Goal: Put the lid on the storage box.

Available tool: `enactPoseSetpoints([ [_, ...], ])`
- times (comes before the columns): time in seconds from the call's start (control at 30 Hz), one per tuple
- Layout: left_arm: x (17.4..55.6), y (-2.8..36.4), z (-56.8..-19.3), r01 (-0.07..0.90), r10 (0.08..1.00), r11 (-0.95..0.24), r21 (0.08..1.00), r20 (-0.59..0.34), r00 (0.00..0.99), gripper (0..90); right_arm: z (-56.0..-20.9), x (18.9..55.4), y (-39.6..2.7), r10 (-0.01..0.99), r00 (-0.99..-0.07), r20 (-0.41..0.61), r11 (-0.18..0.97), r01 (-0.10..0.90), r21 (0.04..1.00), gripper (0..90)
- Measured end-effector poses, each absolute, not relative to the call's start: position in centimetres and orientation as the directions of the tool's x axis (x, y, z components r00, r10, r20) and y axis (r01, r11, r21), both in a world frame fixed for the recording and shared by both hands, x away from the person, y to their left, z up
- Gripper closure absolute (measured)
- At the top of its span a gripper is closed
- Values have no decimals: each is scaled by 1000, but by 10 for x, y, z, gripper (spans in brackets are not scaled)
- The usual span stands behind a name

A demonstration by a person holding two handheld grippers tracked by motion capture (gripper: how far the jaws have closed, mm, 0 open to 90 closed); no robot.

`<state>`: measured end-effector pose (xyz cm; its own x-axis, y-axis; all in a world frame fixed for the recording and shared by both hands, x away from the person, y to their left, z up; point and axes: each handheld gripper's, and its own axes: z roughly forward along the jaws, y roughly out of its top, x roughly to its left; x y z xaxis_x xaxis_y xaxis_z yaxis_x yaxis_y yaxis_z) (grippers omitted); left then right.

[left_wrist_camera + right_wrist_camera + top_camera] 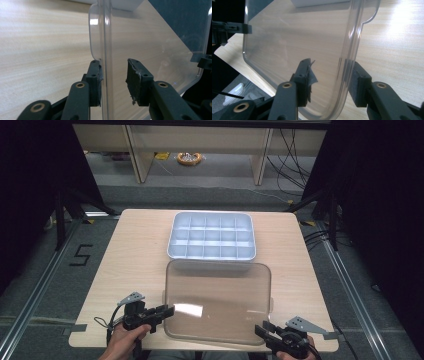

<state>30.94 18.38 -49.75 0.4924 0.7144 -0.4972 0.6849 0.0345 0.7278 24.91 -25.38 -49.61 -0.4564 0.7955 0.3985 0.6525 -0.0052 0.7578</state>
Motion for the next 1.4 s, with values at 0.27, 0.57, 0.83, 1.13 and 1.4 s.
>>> enactPoseSetpoints([
  [0.27, 309, 184, -493, 674, 720, 39, 737, -488, 493, 637, -493, 254, -251, 792, -445, 418, -13, 671, 741, 584],
  [0.57, 318, 185, -484, 651, 740, 25, 759, -452, 498, 638, -488, 276, -251, 798, -468, 381, 0, 632, 775, 569],
  [0.83, 332, 186, -475, 621, 757, 18, 784, -417, 504, 632, -482, 297, -247, 803, -484, 347, 25, 610, 792, 557],
  [1.13, 346, 186, -453, 565, 776, 25, 825, -372, 509, 630, -473, 313, -240, 808, -471, 354, 19, 622, 783, 547],
  [1.4, 374, 180, -430, 528, 790, 25, 849, -340, 510, 630, -460, 344, -241, 816, -461, 348, 3, 606, 796, 540],
])
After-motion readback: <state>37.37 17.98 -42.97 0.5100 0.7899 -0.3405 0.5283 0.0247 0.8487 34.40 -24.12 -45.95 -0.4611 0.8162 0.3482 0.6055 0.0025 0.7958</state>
